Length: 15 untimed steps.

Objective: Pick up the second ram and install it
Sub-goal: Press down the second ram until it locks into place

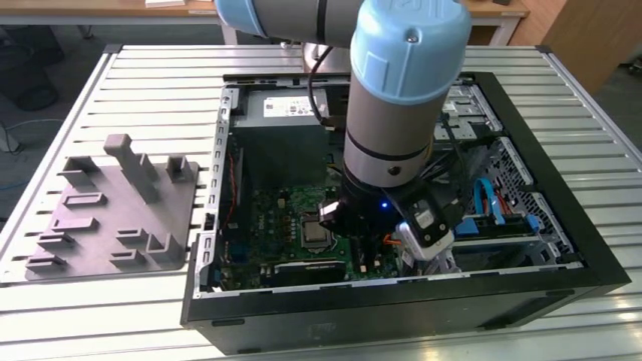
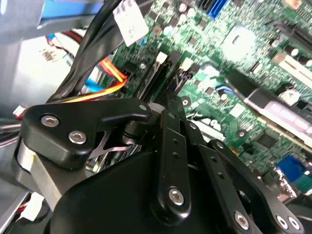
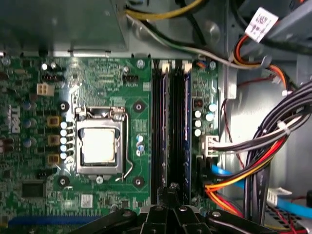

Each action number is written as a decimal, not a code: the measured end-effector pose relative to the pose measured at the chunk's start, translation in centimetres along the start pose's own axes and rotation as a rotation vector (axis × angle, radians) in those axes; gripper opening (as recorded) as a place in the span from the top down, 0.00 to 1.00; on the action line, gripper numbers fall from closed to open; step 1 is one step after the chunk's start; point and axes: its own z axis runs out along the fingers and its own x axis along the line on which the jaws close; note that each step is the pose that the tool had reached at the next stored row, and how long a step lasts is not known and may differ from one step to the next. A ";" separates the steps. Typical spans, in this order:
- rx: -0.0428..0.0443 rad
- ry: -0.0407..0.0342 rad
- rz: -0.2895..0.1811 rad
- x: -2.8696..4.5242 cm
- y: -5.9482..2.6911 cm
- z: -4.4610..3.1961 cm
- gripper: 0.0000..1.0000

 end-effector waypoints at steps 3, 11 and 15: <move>0.0061 0.0019 0.000 0.01 -0.13 0.26 0.90; 0.0042 0.0033 0.000 0.01 -0.22 0.52 0.90; 0.0051 0.0035 0.000 -0.01 -0.21 -0.28 0.90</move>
